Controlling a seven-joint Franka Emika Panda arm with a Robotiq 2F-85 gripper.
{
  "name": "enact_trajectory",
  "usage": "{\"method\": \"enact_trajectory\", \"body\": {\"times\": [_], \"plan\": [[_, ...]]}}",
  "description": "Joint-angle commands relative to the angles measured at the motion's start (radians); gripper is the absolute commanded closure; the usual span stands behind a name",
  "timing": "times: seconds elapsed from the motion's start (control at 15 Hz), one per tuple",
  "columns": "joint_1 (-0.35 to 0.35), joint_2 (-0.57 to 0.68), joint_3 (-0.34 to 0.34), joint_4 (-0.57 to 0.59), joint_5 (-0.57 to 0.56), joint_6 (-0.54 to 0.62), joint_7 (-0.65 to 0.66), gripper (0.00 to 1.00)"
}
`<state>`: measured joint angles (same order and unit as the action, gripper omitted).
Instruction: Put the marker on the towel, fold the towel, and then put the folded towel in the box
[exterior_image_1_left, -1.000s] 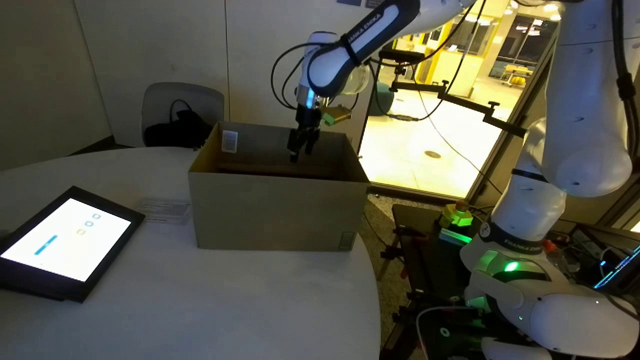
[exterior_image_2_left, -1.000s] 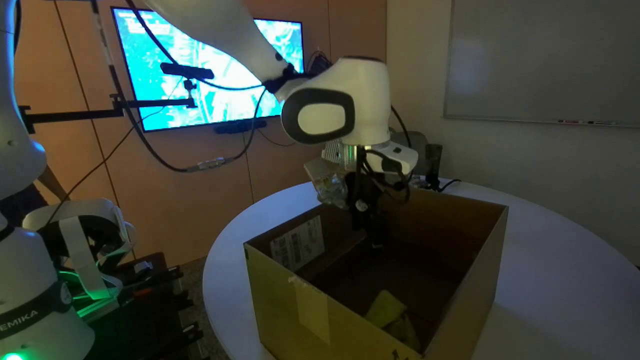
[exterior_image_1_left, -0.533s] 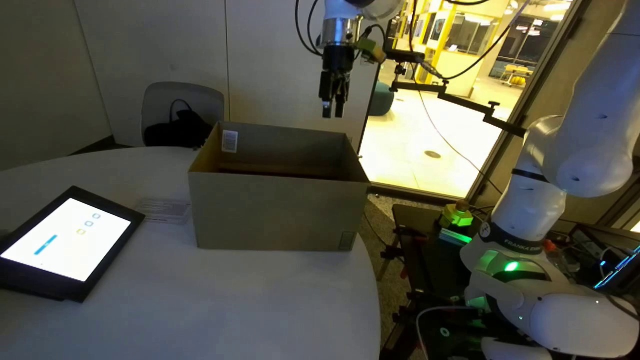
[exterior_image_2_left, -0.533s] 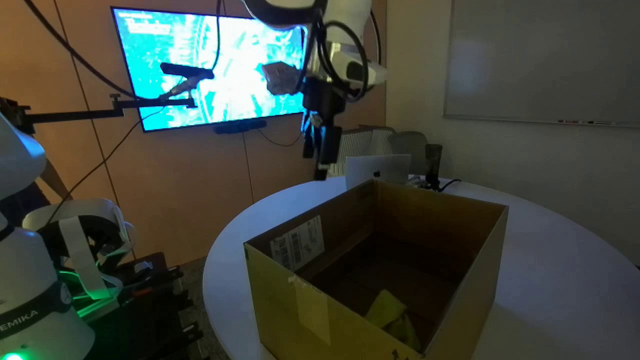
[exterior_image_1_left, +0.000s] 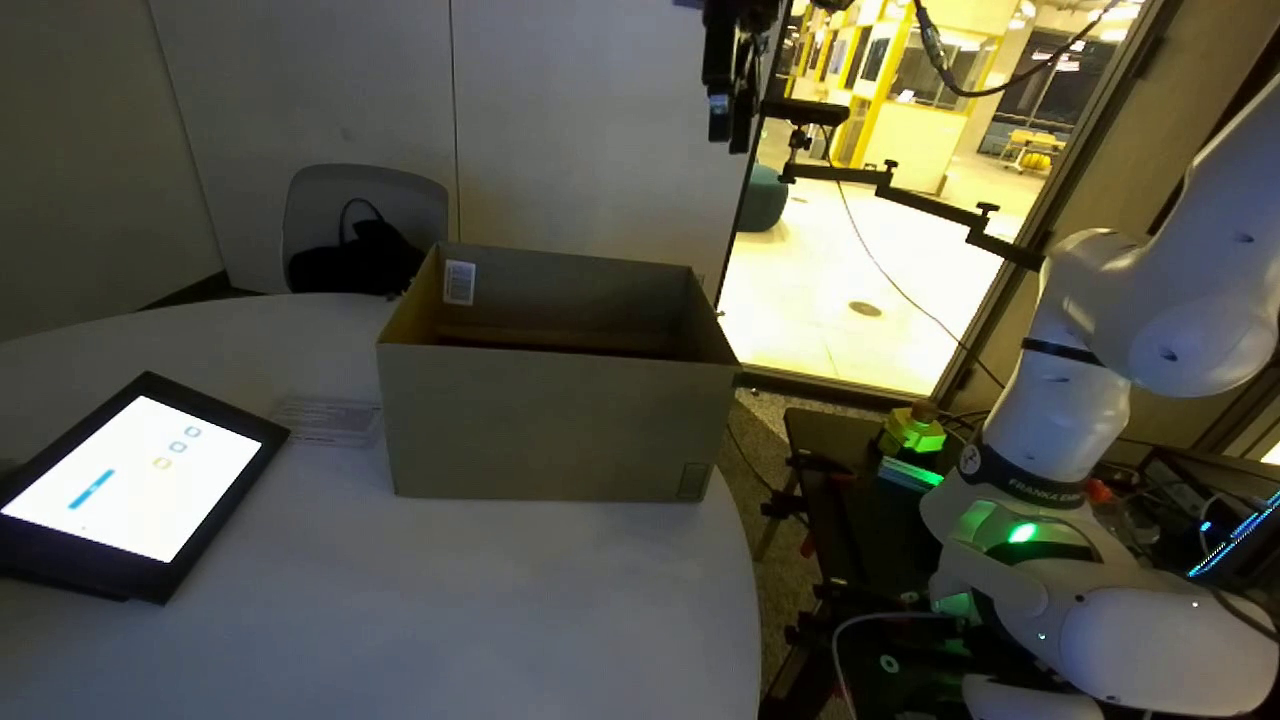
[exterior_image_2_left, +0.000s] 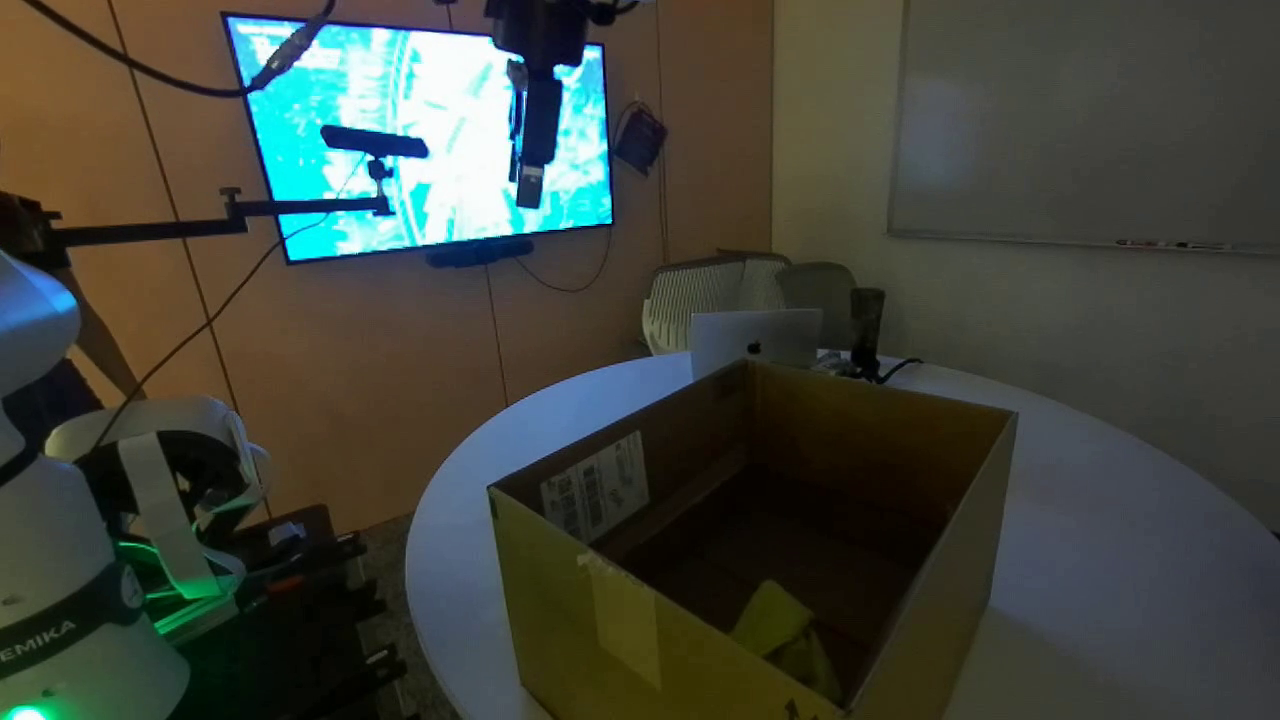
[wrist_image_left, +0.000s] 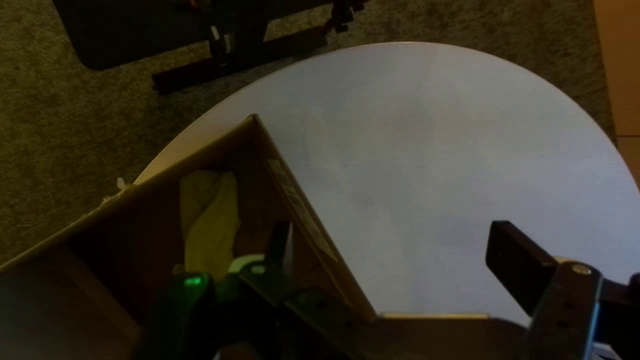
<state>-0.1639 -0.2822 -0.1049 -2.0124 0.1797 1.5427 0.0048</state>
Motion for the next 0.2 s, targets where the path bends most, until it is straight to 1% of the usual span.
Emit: {"method": "enact_trajectory", "body": {"times": [0.0, 0.07, 0.13], "plan": [[0.017, -0.063, -0.016, 0.010, 0.000, -0.071, 0.001, 0.00], [0.019, -0.031, -0.012, 0.004, -0.003, -0.039, 0.006, 0.00], [0.019, -0.043, -0.014, 0.004, -0.003, -0.050, 0.006, 0.00]]}}
